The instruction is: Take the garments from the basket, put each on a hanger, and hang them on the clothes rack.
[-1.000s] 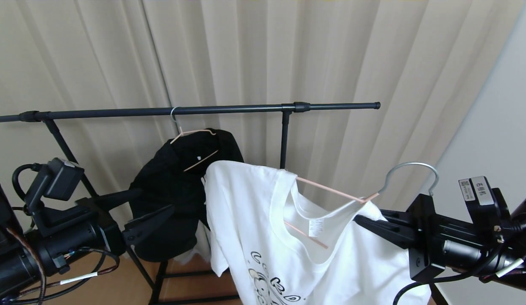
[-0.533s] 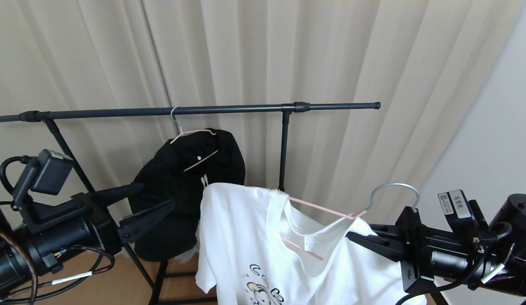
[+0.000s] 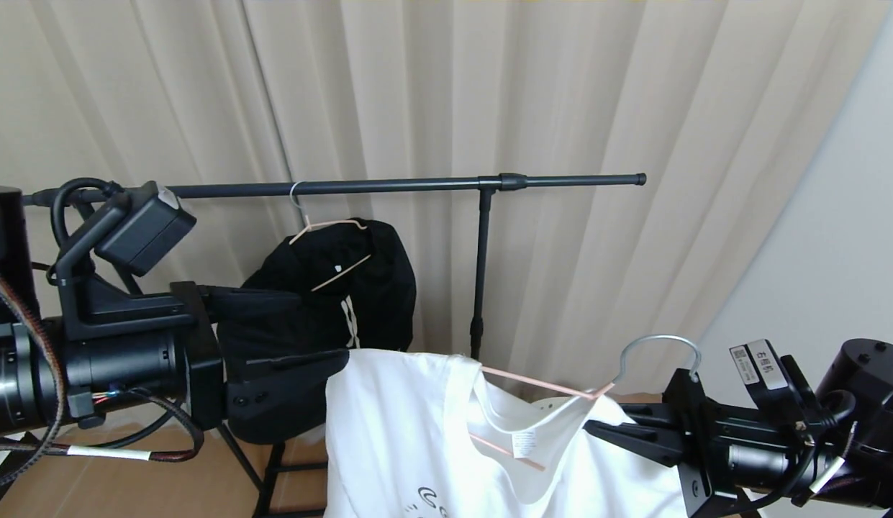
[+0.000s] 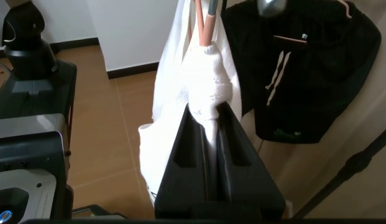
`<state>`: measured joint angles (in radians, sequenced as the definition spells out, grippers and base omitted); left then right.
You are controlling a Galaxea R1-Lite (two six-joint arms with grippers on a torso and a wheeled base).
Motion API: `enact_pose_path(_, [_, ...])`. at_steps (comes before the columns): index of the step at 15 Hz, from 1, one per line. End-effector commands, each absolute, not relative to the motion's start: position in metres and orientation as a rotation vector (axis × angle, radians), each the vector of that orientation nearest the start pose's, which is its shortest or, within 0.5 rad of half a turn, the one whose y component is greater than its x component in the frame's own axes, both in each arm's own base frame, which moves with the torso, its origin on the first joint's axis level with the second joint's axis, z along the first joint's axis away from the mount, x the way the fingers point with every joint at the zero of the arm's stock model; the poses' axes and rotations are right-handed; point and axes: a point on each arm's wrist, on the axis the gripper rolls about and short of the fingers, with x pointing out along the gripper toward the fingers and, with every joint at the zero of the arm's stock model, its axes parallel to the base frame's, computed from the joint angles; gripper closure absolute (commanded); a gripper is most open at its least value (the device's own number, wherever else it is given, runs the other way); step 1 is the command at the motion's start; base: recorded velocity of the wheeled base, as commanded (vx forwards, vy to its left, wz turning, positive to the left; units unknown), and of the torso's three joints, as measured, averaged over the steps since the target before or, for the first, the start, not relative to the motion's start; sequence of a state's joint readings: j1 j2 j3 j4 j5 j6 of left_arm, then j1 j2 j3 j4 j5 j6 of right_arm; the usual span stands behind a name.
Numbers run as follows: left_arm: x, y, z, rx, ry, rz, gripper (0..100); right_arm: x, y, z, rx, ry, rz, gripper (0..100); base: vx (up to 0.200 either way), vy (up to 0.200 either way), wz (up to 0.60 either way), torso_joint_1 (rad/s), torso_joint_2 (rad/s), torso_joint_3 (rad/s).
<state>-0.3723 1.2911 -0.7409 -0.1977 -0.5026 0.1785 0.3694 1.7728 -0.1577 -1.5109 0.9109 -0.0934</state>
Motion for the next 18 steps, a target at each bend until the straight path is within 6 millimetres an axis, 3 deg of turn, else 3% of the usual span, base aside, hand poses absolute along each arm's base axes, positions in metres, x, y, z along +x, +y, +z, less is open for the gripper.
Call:
enact_pose_path(1, [0.186, -0.096, 0.237, 0.200, 0.286, -0.960, 0, 0.200, 0.097, 0.106, -0.049, 0.051, 1.290, 100, 0.000, 0.000, 0.00, 0.000, 0.00, 0.000])
enact_pose_path(6, [0.225, -0.122, 0.232, 0.290, 0.353, -1.108, 0, 0.193, 0.101, 0.104, -0.045, 0.064, 1.325, 100, 0.000, 0.000, 0.00, 0.000, 0.00, 0.000])
enact_pose_path(9, [0.238, -0.123, 0.224, 0.366, 0.336, -1.228, 0, 0.192, 0.104, 0.103, -0.044, 0.070, 1.342, 100, 0.000, 0.000, 0.00, 0.000, 0.00, 0.000])
enact_pose_path(13, [0.246, -0.128, 0.228, 0.417, 0.356, -1.329, 0, 0.192, 0.106, 0.099, -0.041, 0.086, 1.350, 100, 0.000, 0.000, 0.00, 0.000, 0.00, 0.000])
enact_pose_path(18, [0.255, -0.133, 0.213, 0.464, 0.347, -1.417, 0, 0.192, 0.116, 0.095, -0.041, 0.097, 1.387, 100, 0.000, 0.000, 0.00, 0.000, 0.00, 0.000])
